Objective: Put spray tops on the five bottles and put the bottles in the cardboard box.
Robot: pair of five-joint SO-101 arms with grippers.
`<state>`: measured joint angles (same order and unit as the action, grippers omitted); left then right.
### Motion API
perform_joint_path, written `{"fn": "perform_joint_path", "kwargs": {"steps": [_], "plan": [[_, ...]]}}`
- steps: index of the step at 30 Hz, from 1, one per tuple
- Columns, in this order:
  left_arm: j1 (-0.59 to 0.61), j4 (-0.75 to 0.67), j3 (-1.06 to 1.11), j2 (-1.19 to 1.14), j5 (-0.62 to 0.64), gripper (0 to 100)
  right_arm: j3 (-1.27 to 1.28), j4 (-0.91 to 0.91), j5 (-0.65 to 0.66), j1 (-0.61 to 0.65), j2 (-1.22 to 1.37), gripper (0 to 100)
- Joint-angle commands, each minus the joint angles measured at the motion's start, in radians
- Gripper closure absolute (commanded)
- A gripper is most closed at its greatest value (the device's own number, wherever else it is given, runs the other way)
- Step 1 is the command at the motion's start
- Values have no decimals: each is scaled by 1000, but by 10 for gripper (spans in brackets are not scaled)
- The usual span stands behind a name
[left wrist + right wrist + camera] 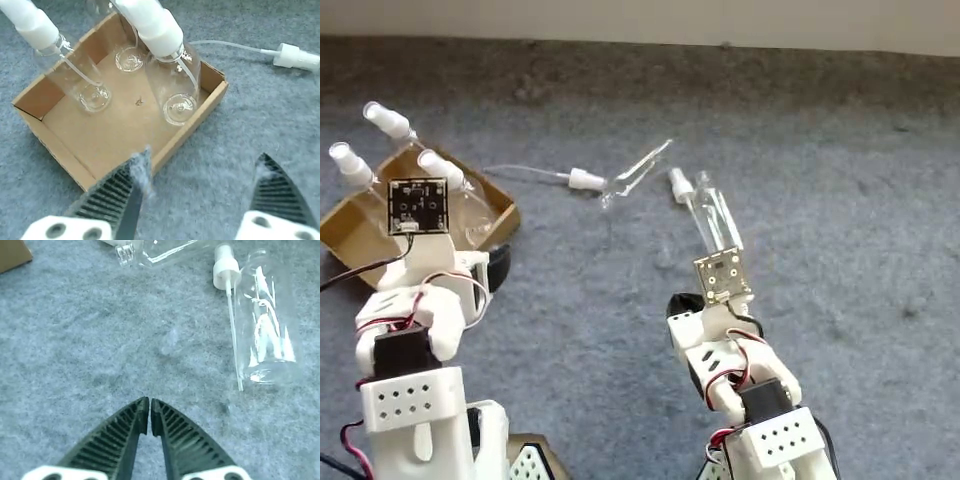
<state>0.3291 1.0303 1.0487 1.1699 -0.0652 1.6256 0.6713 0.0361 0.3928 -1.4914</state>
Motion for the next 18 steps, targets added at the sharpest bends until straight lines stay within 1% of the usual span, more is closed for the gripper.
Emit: {"fn": "perform_joint_path", "kwargs": {"steps": [1, 4, 6, 8, 11, 15, 18], "plan": [[-39, 135, -117, 19, 8, 705, -10, -31, 6, 2, -10, 993], [-124, 232, -148, 19, 8, 705, -12, -31, 3, 2, -10, 993], [-173, 265, -171, 15, 9, 705, -12, -31, 2, 1, -10, 993], [-214, 281, -189, 12, 9, 705, -13, -31, 0, -28, -10, 993], [-260, 276, -196, 10, 9, 705, -16, -31, -2, -117, -10, 993], [-321, 275, -199, 8, 12, 705, -18, -31, -2, -266, -10, 993], [-367, 275, -200, 7, 72, 706, -21, -38, -2, -349, -10, 993]]}}
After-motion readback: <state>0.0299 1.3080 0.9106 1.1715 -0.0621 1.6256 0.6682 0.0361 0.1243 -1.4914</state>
